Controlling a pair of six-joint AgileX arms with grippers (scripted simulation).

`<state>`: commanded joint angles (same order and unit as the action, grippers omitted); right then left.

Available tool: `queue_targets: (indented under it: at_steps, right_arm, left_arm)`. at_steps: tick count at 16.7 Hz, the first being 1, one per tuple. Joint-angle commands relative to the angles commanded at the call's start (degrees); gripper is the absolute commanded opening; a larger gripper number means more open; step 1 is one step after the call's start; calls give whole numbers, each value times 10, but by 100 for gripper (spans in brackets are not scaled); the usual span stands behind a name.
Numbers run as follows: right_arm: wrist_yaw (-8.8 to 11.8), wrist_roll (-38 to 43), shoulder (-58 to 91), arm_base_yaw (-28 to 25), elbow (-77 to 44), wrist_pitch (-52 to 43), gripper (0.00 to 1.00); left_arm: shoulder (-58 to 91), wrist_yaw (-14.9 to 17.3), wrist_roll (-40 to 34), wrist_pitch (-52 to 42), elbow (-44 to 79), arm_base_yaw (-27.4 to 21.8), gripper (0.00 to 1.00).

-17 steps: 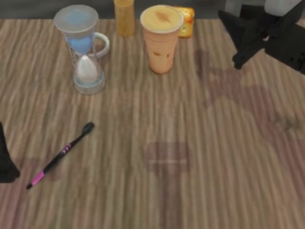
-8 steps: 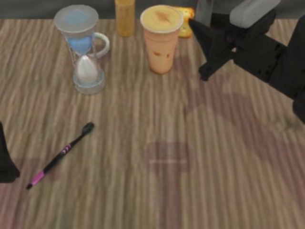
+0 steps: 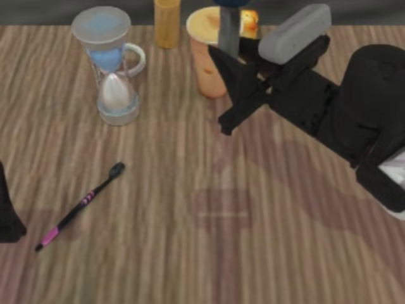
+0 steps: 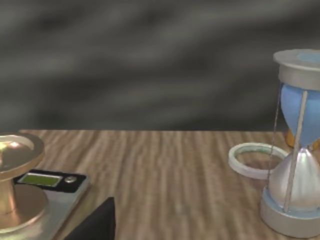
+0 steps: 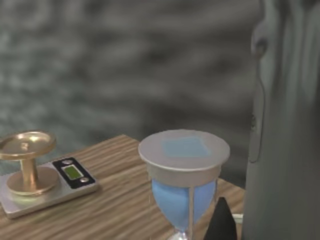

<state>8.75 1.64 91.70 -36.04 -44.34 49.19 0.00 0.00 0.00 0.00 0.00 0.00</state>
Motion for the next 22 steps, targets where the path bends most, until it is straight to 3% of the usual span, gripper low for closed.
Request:
queue_targets:
  at_steps: [12,16,22]
  right_arm:
    - [0,0,0,0,0,0,0]
    - [0,0,0,0,0,0,0]
    - [0,0,0,0,0,0,0]
  left_arm:
    - [20,12,0,10,14,-10,100]
    - [129,64,2,56,83,-51,100]
    - [395,175,4,152,226,-139,100]
